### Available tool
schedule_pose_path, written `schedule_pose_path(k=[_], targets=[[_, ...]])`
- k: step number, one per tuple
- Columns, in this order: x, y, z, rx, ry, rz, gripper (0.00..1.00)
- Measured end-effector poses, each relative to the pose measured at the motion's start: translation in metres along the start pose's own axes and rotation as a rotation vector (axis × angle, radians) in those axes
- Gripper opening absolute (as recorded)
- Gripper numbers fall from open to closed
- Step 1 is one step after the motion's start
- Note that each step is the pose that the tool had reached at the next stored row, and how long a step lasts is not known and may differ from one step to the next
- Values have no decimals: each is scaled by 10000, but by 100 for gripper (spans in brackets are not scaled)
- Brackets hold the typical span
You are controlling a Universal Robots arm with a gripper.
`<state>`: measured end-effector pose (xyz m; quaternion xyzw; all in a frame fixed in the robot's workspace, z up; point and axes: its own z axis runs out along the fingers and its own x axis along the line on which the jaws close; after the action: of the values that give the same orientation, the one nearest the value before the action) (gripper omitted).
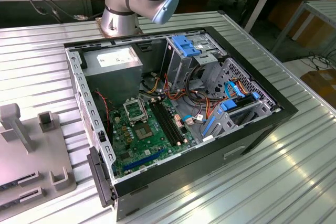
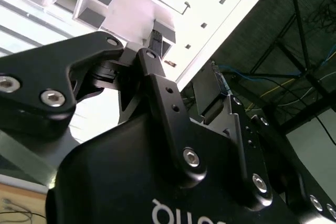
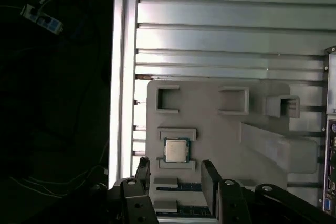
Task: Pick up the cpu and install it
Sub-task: 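Pick up the cpu and move it towards the insertion slot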
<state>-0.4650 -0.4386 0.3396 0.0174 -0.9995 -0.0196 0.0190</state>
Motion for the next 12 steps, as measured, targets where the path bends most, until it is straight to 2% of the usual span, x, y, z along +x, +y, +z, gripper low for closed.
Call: schedule_pose_path(k=[4, 7, 9, 12], targets=[[0, -88, 86, 0, 0, -28, 52], [-1, -180, 153, -2, 1, -47, 52], [-5, -209, 190, -4, -2, -61, 52], [-25, -214, 246, 2, 7, -135, 52]])
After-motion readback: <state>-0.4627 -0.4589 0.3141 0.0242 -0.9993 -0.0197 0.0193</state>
